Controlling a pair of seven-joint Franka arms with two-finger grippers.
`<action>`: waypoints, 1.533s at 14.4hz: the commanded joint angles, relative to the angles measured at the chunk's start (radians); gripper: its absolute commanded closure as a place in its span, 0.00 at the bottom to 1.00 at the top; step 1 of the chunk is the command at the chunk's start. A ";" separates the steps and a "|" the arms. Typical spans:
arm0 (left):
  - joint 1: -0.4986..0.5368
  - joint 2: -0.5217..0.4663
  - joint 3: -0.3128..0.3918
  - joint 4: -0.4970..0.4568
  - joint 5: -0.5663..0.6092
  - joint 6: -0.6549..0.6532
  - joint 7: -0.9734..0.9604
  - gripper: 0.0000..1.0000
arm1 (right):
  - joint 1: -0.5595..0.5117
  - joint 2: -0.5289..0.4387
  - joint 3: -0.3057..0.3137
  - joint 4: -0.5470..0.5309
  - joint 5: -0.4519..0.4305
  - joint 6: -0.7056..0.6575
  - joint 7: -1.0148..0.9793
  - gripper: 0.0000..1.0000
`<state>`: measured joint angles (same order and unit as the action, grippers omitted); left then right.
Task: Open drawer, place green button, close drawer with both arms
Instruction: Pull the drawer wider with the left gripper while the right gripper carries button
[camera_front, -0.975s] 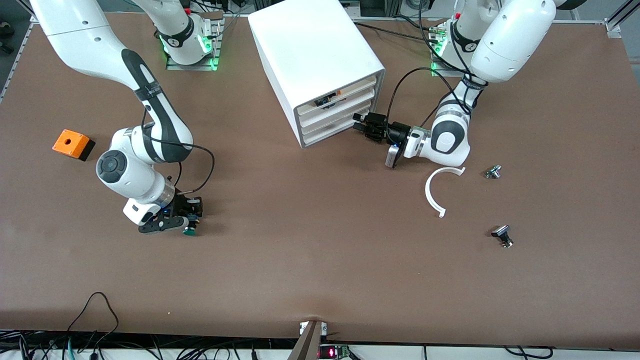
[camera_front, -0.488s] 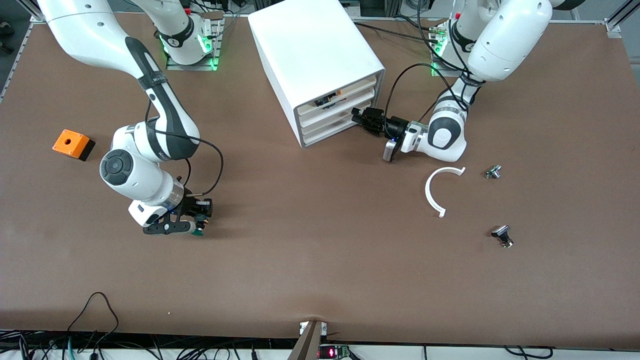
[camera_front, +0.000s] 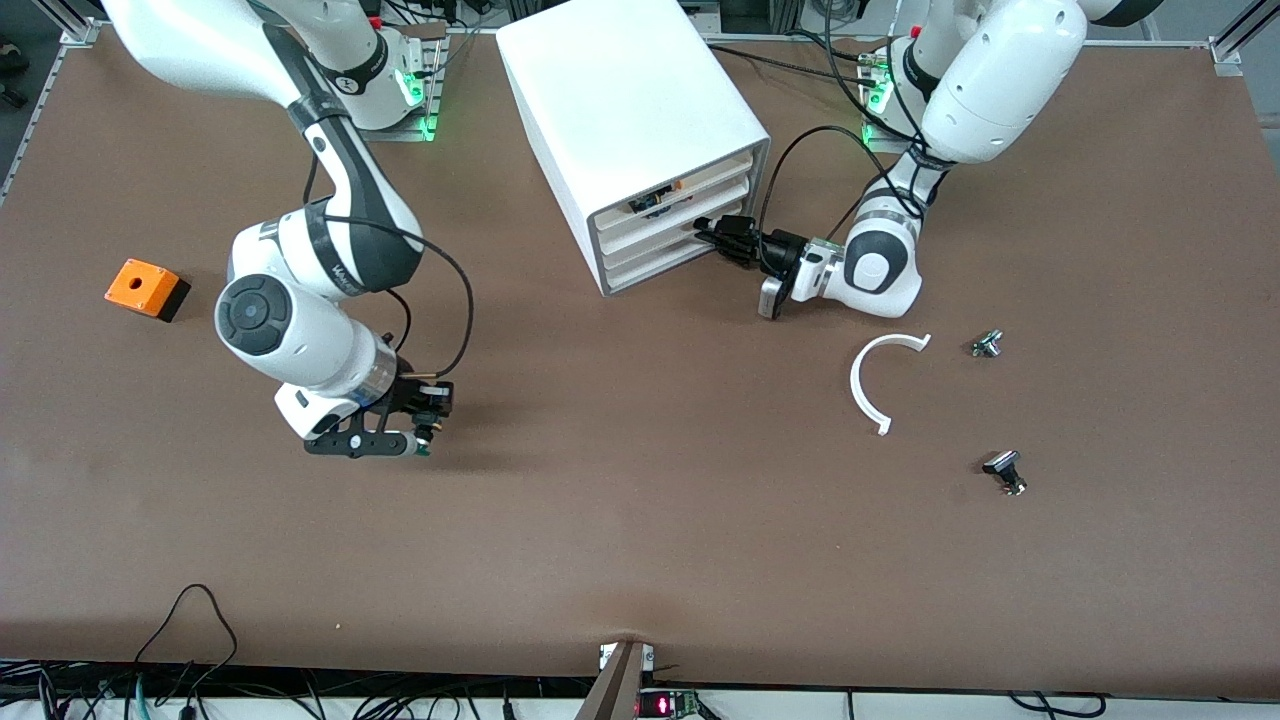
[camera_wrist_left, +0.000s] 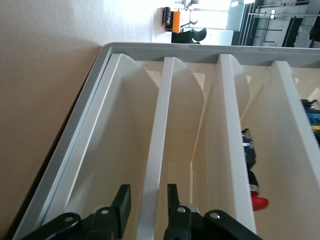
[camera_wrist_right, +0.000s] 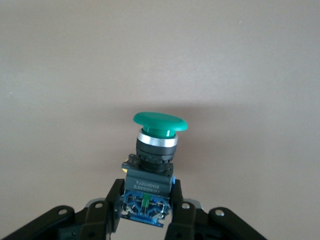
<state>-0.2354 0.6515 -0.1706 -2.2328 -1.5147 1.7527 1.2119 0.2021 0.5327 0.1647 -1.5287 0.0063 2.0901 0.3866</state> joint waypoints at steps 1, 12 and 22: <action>-0.016 -0.003 -0.001 -0.008 -0.036 0.019 0.031 0.83 | 0.048 0.000 -0.005 0.099 0.004 -0.114 0.093 1.00; 0.060 0.005 0.062 0.140 0.016 0.014 -0.073 1.00 | 0.177 0.000 -0.002 0.274 0.014 -0.214 0.417 1.00; 0.106 0.014 0.091 0.205 0.071 0.011 -0.196 0.00 | 0.410 0.110 -0.010 0.452 0.006 -0.208 1.003 1.00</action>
<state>-0.1466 0.6703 -0.0789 -2.0457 -1.4534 1.7673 1.0721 0.5768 0.5804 0.1678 -1.1554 0.0083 1.8776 1.2834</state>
